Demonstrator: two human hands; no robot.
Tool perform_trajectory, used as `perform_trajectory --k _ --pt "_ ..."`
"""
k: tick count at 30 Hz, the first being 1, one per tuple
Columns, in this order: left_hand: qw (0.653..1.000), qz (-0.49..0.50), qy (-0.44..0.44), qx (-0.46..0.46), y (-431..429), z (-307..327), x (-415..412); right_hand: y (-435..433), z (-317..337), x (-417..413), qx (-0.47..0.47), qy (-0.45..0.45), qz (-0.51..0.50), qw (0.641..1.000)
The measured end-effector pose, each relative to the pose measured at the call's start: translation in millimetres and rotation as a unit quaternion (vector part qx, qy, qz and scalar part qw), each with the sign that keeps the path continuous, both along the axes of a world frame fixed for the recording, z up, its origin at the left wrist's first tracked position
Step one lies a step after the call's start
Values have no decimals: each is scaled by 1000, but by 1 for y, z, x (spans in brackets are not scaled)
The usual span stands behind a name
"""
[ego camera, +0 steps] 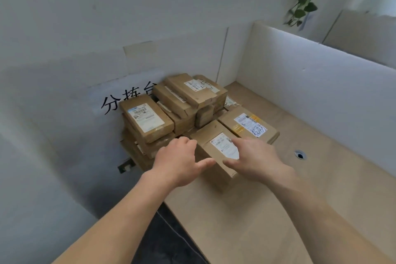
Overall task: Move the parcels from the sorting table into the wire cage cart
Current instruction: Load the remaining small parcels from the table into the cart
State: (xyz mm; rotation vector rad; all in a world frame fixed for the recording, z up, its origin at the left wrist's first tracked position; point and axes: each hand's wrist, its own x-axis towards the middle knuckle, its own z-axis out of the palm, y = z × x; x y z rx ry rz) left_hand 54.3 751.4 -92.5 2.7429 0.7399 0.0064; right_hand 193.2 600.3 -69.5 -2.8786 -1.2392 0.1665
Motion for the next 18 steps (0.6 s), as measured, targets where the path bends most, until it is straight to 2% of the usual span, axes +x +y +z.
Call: perform_trajectory --k 9,18 --pt "999 -35 12 -21 2 -14 53 -11 -25 37 33 -17 -36 999" --pt "998 12 53 -31 9 -53 98 4 -82 100 15 47 -43 998"
